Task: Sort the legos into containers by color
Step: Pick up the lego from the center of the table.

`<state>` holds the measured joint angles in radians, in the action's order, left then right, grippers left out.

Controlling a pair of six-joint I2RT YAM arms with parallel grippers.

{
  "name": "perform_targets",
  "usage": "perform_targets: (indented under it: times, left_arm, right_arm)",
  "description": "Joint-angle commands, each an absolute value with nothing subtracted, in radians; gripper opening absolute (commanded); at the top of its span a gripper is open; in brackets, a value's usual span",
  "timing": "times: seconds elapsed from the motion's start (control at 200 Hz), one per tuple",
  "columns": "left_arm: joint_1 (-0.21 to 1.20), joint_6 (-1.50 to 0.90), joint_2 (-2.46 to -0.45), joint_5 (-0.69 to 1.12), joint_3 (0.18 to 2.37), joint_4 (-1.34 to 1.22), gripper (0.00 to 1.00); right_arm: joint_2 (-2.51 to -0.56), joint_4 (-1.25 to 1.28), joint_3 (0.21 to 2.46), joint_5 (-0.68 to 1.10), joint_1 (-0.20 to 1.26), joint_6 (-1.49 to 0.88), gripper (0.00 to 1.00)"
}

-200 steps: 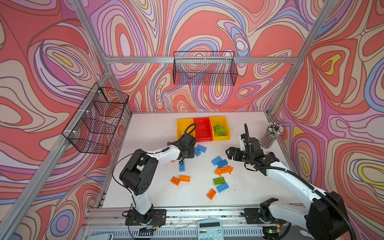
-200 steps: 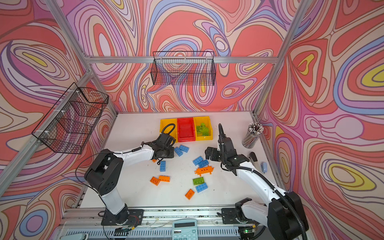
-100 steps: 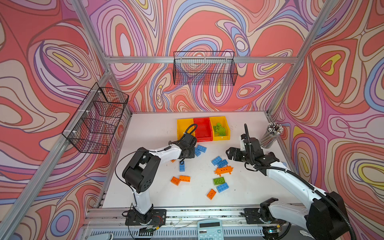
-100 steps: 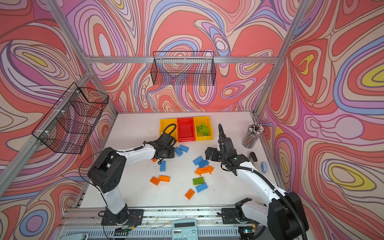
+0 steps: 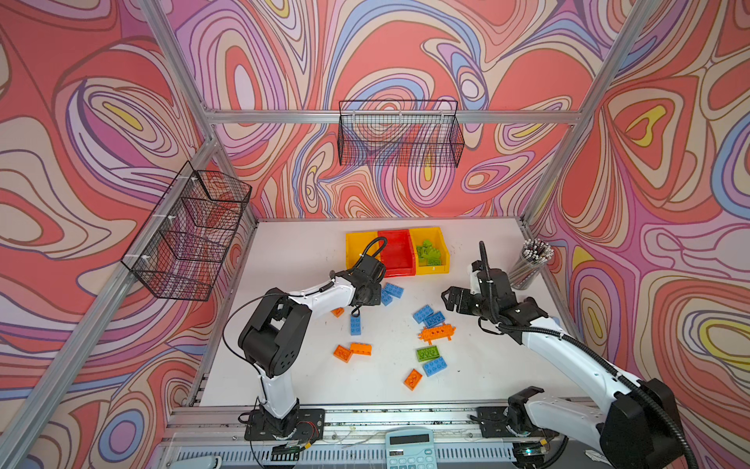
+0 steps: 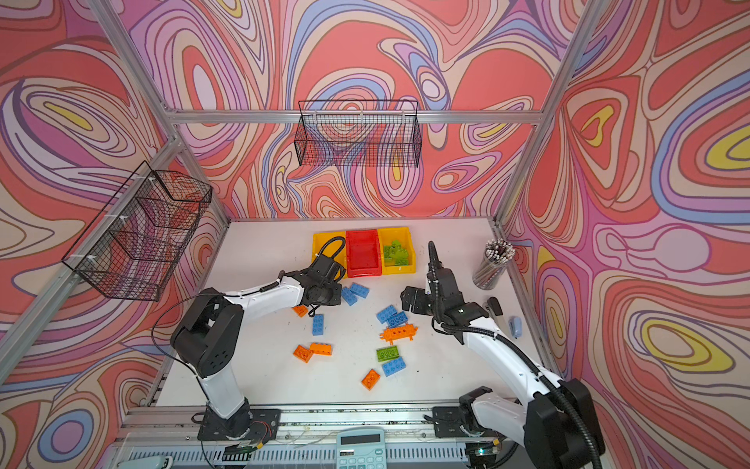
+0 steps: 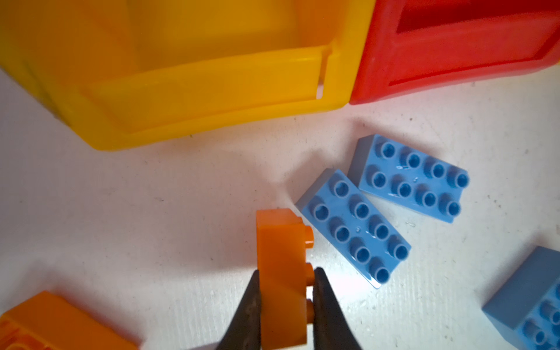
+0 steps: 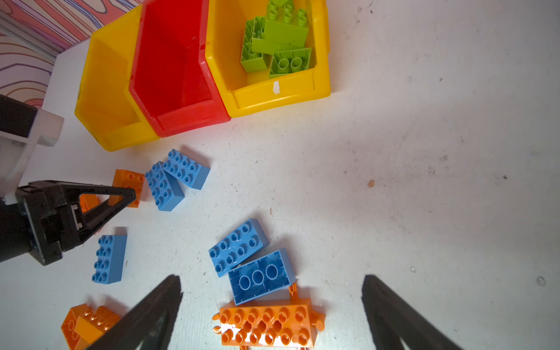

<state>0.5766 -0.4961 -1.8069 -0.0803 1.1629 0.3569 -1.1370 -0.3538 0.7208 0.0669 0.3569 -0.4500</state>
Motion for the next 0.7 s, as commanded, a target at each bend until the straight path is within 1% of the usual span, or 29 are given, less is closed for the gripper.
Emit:
perform_targets:
  times: [0.0,0.516,0.696]
  left_arm:
    - [0.56,-0.476,-1.777,-0.109,1.214,0.407,0.11]
    - [0.46,-0.467,-1.872,-0.07,1.503,0.475,0.12]
    - [0.47,-0.52,-1.913,0.048,1.551,0.432,0.11]
  right_arm:
    - [-1.117,-0.358,0.753,0.056,0.364,-0.451,0.98]
    - [-1.095,-0.38,0.767,0.048,0.363,-0.441,0.98]
    - [-1.085,-0.383,0.762,0.047,0.363,-0.445,0.98]
